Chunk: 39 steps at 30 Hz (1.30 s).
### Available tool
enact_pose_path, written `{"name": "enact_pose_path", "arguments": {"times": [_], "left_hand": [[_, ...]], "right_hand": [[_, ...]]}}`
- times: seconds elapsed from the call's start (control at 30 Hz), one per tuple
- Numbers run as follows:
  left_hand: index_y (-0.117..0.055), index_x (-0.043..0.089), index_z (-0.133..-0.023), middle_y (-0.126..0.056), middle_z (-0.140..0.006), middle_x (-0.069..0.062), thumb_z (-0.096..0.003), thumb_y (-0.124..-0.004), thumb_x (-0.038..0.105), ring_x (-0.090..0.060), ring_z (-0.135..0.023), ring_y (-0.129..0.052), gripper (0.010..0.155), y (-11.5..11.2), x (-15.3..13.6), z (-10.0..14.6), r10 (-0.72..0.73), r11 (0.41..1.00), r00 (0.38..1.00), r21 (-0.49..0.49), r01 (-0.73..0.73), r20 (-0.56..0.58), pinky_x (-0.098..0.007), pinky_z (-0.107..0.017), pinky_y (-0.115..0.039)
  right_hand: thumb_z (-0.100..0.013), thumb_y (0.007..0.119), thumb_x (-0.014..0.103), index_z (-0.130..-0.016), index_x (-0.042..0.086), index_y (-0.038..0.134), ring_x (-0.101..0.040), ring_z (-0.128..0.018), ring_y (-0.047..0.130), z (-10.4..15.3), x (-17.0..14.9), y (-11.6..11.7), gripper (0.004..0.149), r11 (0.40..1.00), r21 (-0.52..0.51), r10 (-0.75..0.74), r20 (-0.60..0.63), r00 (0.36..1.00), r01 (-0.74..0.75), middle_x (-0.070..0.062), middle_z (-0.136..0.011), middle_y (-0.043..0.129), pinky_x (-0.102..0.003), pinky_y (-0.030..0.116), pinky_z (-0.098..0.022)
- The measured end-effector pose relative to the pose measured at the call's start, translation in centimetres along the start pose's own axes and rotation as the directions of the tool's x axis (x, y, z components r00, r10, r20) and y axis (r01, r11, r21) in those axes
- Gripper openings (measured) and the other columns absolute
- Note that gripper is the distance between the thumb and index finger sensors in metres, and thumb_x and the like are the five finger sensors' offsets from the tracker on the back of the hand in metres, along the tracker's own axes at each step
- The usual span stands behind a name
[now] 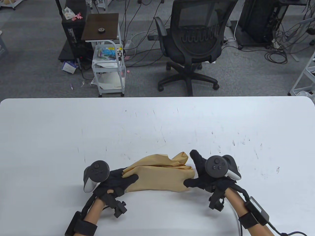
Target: Push scattered envelopes inward from both sides into a neat stack
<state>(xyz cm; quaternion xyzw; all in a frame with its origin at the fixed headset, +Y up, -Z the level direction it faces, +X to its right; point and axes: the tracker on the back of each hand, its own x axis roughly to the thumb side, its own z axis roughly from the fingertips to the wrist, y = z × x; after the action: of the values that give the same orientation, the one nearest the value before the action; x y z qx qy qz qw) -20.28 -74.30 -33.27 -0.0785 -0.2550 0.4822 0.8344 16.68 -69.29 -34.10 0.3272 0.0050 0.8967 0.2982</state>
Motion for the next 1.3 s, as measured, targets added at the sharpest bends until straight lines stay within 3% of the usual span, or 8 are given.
{"name": "enact_pose_path", "arguments": {"times": [0.27, 0.33, 0.4, 0.6, 0.9, 1.13, 1.2, 1.3], "left_hand": [[-0.077, 0.029, -0.093, -0.093, -0.087, -0.004, -0.0478, -0.076, 0.036, -0.032, -0.077, -0.096, 0.045, -0.8, 0.2, -0.1, -0.045, 0.999, 0.999, 0.008, 0.045, 0.010, -0.062, -0.067, -0.070], [-0.076, 0.029, -0.093, -0.093, -0.087, -0.004, -0.0476, -0.076, 0.035, -0.032, -0.076, -0.097, 0.046, -0.7, 0.1, 0.1, -0.047, 0.999, 0.999, 0.023, 0.047, 0.004, -0.061, -0.067, -0.070], [-0.076, 0.029, -0.094, -0.093, -0.087, -0.004, -0.0475, -0.076, 0.036, -0.032, -0.076, -0.097, 0.047, -0.5, -0.3, 0.2, -0.034, 0.999, 0.999, 0.039, 0.034, -0.001, -0.061, -0.067, -0.071], [-0.075, 0.029, -0.094, -0.092, -0.088, -0.004, -0.0476, -0.076, 0.036, -0.033, -0.079, -0.094, 0.047, -0.2, -1.2, 0.3, 0.057, 0.996, 0.998, 0.072, -0.056, -0.012, -0.062, -0.068, -0.069], [-0.077, 0.031, -0.093, -0.093, -0.088, -0.003, -0.0476, -0.076, 0.036, -0.034, -0.080, -0.093, 0.046, -0.4, -1.3, 0.2, 0.102, 0.992, 0.994, 0.071, -0.100, -0.031, -0.062, -0.068, -0.068], [-0.079, 0.031, -0.090, -0.095, -0.084, -0.002, -0.0475, -0.076, 0.035, -0.032, -0.077, -0.095, 0.043, -0.1, -1.4, 0.4, 0.084, 0.986, 0.995, 0.151, -0.074, -0.061, -0.061, -0.067, -0.069], [-0.079, 0.031, -0.090, -0.095, -0.084, -0.002, -0.0475, -0.076, 0.035, -0.033, -0.077, -0.095, 0.043, 0.0, -1.2, 0.3, 0.056, 0.988, 0.997, 0.144, -0.048, -0.058, -0.062, -0.067, -0.069], [-0.078, 0.032, -0.090, -0.095, -0.084, 0.000, -0.0475, -0.075, 0.036, -0.032, -0.078, -0.095, 0.043, 0.2, -0.9, 0.2, -0.017, 0.989, 0.999, 0.147, 0.024, -0.050, -0.061, -0.068, -0.069]], "right_hand": [[-0.045, 0.075, 0.047, -0.106, 0.005, 0.053, -0.058, -0.092, 0.066, -6.3, 10.5, -1.4, 0.078, 0.958, -0.195, 0.239, 0.143, 0.961, -0.209, -0.026, -0.109, 0.065, -0.077, 0.048, -0.065], [-0.045, 0.076, 0.039, -0.077, 0.023, 0.088, -0.044, -0.084, 0.084, -8.2, 11.8, -0.8, 0.038, 0.914, -0.262, 0.351, 0.126, 0.928, -0.310, -0.005, -0.084, 0.097, -0.073, 0.056, -0.065], [-0.042, 0.078, 0.038, -0.073, 0.023, 0.090, -0.037, -0.076, 0.092, -8.8, 12.3, -0.9, 0.036, 0.895, -0.299, 0.375, 0.108, 0.921, -0.330, -0.003, -0.075, 0.101, -0.070, 0.061, -0.064], [-0.042, 0.079, 0.035, -0.072, 0.022, 0.091, -0.037, -0.073, 0.093, -5.7, 7.6, -3.9, 0.035, 0.816, -0.552, -0.204, 0.001, 0.979, 0.171, -0.004, -0.072, 0.102, -0.071, 0.060, -0.063], [-0.044, 0.076, 0.037, -0.077, 0.026, 0.086, -0.047, -0.086, 0.078, -1.0, -1.7, -2.2, 0.036, 0.490, -0.643, -0.731, 0.065, 0.679, 0.589, -0.002, -0.085, 0.095, -0.077, 0.044, -0.061], [-0.047, 0.077, 0.044, -0.097, 0.008, 0.074, -0.071, -0.090, 0.050, 1.1, -4.8, -4.5, 0.062, 0.988, -0.132, -0.120, -0.289, 0.950, 0.084, -0.041, -0.110, 0.057, -0.084, 0.033, -0.059], [-0.045, 0.073, 0.054, -0.112, -0.006, 0.035, -0.075, -0.092, 0.030, 0.9, -3.3, -6.3, 0.097, 0.998, 0.023, 0.066, -0.192, 0.979, -0.063, -0.047, -0.114, 0.029, -0.084, 0.025, -0.060], [-0.044, 0.076, 0.053, -0.111, -0.010, 0.022, -0.077, -0.092, 0.024, -0.5, 0.8, -7.9, 0.107, 0.989, -0.141, -0.037, 0.000, 0.999, 0.037, -0.048, -0.113, 0.021, -0.084, 0.022, -0.059]]}}
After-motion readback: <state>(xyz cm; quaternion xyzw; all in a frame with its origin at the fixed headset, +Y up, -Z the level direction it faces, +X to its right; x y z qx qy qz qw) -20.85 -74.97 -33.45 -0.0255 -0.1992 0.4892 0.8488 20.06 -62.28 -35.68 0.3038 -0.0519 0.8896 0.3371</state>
